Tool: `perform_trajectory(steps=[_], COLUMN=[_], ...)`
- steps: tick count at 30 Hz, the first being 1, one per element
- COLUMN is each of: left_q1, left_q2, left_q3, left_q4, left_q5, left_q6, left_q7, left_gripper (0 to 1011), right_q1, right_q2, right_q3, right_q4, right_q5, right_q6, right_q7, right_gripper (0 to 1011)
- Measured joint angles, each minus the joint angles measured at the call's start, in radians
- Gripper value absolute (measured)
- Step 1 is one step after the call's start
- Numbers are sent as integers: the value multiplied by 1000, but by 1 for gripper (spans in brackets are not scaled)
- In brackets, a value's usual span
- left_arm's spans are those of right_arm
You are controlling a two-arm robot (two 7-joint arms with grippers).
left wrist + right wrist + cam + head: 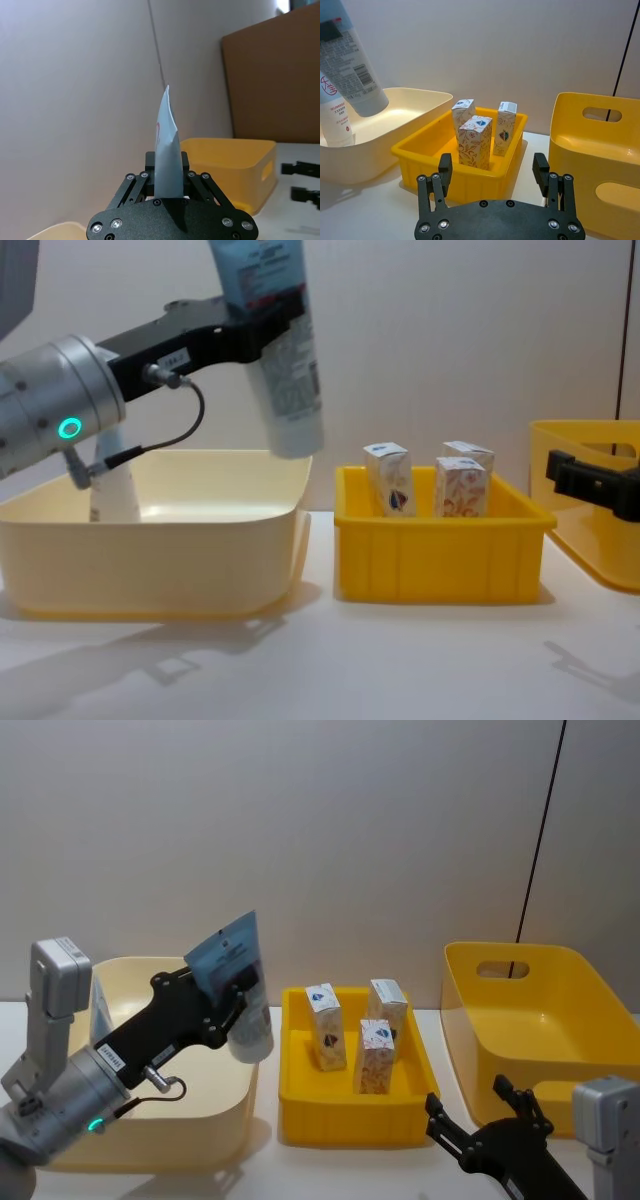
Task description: Bimanual collaborative sorting of washing and personal care products
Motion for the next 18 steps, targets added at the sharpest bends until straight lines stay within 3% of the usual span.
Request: perform_trajectory(steps=[8,18], left_q1=[-15,-41], left_q2=[-7,-24], left_q3=[19,62], left_q4=[4,26], left_q5=[-66,-137], left_q6=[1,50], left_q7=[-98,-207], left_gripper=[250,249], right_q1=[0,0], right_q2=[0,0], right_q3=[0,0], right_q4=[0,0], right_q5=[0,0], right_q6=[0,0], right_q7=[0,0], right_gripper=[1001,1001])
